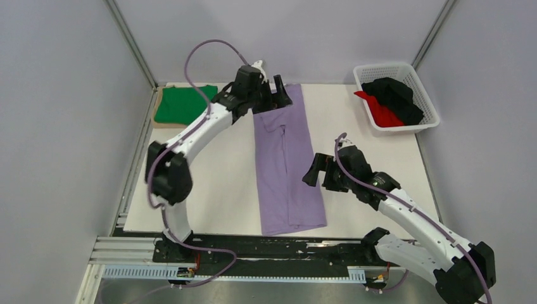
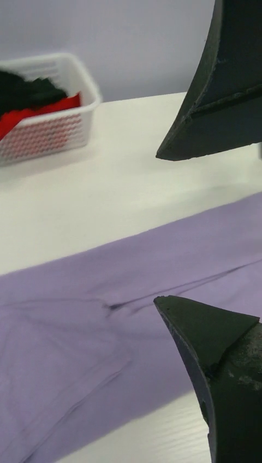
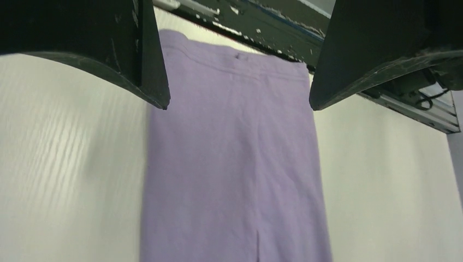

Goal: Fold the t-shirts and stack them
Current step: Rotate the tshirt 90 degrees, then grab the bottom of the folded rectangular tshirt with both arms

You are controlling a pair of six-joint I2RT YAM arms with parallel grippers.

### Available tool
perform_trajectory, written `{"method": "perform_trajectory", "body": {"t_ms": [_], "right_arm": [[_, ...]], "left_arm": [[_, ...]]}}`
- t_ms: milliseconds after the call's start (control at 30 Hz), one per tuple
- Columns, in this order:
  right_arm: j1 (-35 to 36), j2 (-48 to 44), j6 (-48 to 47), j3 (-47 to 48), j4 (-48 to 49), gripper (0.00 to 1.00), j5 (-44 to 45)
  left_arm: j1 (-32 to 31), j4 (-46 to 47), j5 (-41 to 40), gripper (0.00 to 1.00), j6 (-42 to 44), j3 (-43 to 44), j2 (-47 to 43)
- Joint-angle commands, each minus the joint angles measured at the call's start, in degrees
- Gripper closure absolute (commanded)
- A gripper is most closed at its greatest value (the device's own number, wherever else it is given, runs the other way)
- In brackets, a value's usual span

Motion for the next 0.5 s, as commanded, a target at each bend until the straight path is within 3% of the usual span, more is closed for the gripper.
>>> {"method": "perform_trajectory", "body": {"t_ms": [0,67,267,367,467], "right_arm": [[-0.6,-1.0,3.1,-2.4,-12.8,0.01,-2.3],[-1.0,-0.7,2.9,-4.1,-14.0,0.06,-4.9],[-1.2,-0.1,5.1,-6.0,-15.0,0.24,-6.0],[-1.2,0.3,7.4,-8.2,-14.1,0.30,-6.4],[-1.2,0.9,8.6,-10.0,-12.8,0.36,-7.2]], "left_arm": [[-7.9,-3.6,-9.4,0.00,7.2,-24.3,-24.2],[-12.1,-3.9,-11.1,0.00,4.5,-38.5,-31.7],[-24.1,-14.4,-13.2,0.02,-2.3,-53.7,-44.1],[-29.4,-11.0,-9.4,0.08,-8.4,-59.3,-46.4],[-31.6,-2.8,-3.6,0.21,-12.8,-65.6,-45.8]]}}
